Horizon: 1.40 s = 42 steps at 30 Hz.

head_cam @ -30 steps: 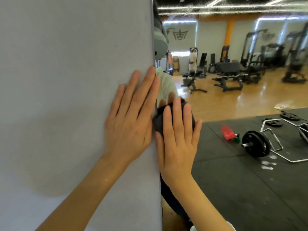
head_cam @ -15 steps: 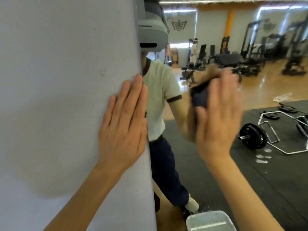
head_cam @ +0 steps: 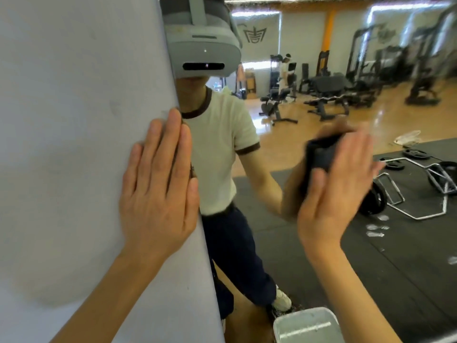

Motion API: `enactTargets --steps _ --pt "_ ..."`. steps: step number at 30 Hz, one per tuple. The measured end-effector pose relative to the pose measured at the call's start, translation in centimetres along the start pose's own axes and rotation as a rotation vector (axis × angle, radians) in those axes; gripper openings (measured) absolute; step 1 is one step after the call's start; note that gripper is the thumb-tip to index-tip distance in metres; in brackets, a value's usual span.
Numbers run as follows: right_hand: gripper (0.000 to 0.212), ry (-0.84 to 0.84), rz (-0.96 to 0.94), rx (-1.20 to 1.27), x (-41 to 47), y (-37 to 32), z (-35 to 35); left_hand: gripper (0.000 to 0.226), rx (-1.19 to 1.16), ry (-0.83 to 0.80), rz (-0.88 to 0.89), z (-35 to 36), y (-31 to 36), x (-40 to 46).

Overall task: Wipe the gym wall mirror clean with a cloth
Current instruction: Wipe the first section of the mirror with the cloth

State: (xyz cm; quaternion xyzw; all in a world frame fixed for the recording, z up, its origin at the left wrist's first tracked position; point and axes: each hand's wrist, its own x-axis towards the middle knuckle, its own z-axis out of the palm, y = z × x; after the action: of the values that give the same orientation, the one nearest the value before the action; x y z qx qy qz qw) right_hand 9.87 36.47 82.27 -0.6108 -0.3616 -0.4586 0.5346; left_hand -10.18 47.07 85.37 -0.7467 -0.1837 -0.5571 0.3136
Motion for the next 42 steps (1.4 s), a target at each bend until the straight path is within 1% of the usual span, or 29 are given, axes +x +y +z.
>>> enactTargets --steps 2,3,5,7,9,10,11,12,13,15,16,17,18,20,21,23,25,26,28,30,31,32,35,36,37,38,39,40,42 --pt "0.056 0.076 0.241 0.032 0.3 -1.0 0.3 0.055 0.007 -0.004 0.002 0.1 0.0 0.0" --pt "0.057 0.081 0.262 0.027 -0.3 -2.7 0.8 0.055 0.010 -0.005 0.005 0.1 0.1 0.0" --pt "0.061 -0.014 0.088 -0.001 -3.2 -6.9 1.7 0.055 0.017 -0.002 0.000 0.1 0.1 0.0" --pt "0.066 -0.121 -0.228 -0.028 -6.5 -8.5 2.0 0.055 0.011 -0.010 -0.005 0.0 0.1 0.0" --pt "0.064 -0.166 -0.433 -0.062 -6.6 -6.3 1.6 0.055 0.006 -0.023 -0.002 -0.1 0.0 0.0" --pt "0.065 -0.171 -0.455 -0.081 -6.0 -4.6 1.2 0.055 0.006 -0.027 -0.001 -0.1 0.0 0.0" --pt "0.064 -0.166 -0.399 -0.089 -5.3 -2.7 0.7 0.055 0.006 -0.028 -0.001 -0.1 0.0 0.1" --pt "0.058 -0.143 -0.266 -0.067 -4.3 -1.0 0.1 0.055 0.008 -0.026 -0.004 -0.1 0.1 0.1" --pt "0.056 -0.092 -0.080 -0.027 -3.2 0.3 -0.5 0.055 0.009 -0.021 -0.006 -0.1 0.1 0.0" --pt "0.062 -0.002 0.312 0.039 -2.0 0.1 -0.5 0.055 0.005 -0.015 -0.005 0.0 0.1 0.0" --pt "0.063 0.003 0.414 0.038 -1.8 -1.7 -0.2 0.055 0.003 -0.015 -0.003 0.0 0.2 0.0" --pt "0.062 -0.016 0.371 0.009 -2.2 -4.1 0.2 0.055 0.003 -0.013 -0.001 0.0 0.1 0.0" --pt "0.058 -0.059 0.218 -0.040 -3.5 -6.5 0.9 0.056 0.003 -0.012 0.000 0.0 0.1 0.0" --pt "0.064 -0.165 -0.187 -0.069 -7.2 -9.5 1.8 0.056 -0.004 -0.013 0.001 0.0 0.1 0.0" --pt "0.068 -0.176 -0.326 -0.064 -8.1 -9.1 2.0 0.056 -0.007 -0.018 0.003 0.0 0.0 0.0" --pt "0.068 -0.174 -0.435 -0.090 -7.4 -6.1 1.5 0.056 -0.001 -0.028 0.011 -0.1 0.0 0.0" --pt "0.058 -0.164 -0.325 -0.110 -5.9 -2.3 0.4 0.055 0.005 -0.028 0.010 -0.1 0.0 0.0" --pt "0.051 -0.137 -0.197 -0.085 -5.0 -0.5 -0.2 0.055 0.008 -0.025 0.008 -0.1 0.1 0.0" --pt "0.052 -0.045 0.084 -0.023 -4.1 1.8 -0.7 0.055 0.017 -0.022 0.012 0.0 0.1 0.0" --pt "0.049 0.009 0.270 -0.024 -3.8 0.4 -0.3 0.055 0.015 -0.022 0.011 0.0 0.1 0.0" --pt "0.051 -0.011 0.262 -0.046 -4.0 -1.4 0.2 0.055 0.012 -0.020 0.005 0.0 0.2 0.0" --pt "0.057 -0.063 0.172 -0.063 -4.4 -3.3 0.6 0.055 0.011 -0.018 -0.001 0.0 0.2 0.0" --pt "0.069 -0.197 -0.376 -0.063 -5.2 -5.6 0.9 0.056 -0.012 -0.015 -0.015 -0.3 0.3 0.2" --pt "0.071 -0.205 -0.491 -0.077 -4.3 -4.6 0.6 0.056 -0.037 -0.013 -0.028 -0.5 0.4 0.3" --pt "0.072 -0.201 -0.531 -0.089 -3.3 -2.9 0.2 0.056 -0.069 -0.008 -0.046 -0.7 0.6 0.4" --pt "0.071 -0.188 -0.494 -0.084 -2.3 -0.9 -0.3 0.056 -0.107 -0.006 -0.063 -0.8 1.0 0.5" --pt "0.063 -0.162 -0.389 -0.060 -1.1 1.1 -0.8 0.056 -0.144 -0.009 -0.069 -0.8 1.6 0.7" --pt "0.054 -0.119 -0.254 -0.030 -0.1 3.2 -1.3 0.056 -0.178 -0.018 -0.058 -0.8 2.5 0.8" --pt "0.053 -0.016 0.011 0.009 1.6 6.2 -2.2 0.058 -0.230 -0.052 -0.017 -0.4 5.0 1.3"
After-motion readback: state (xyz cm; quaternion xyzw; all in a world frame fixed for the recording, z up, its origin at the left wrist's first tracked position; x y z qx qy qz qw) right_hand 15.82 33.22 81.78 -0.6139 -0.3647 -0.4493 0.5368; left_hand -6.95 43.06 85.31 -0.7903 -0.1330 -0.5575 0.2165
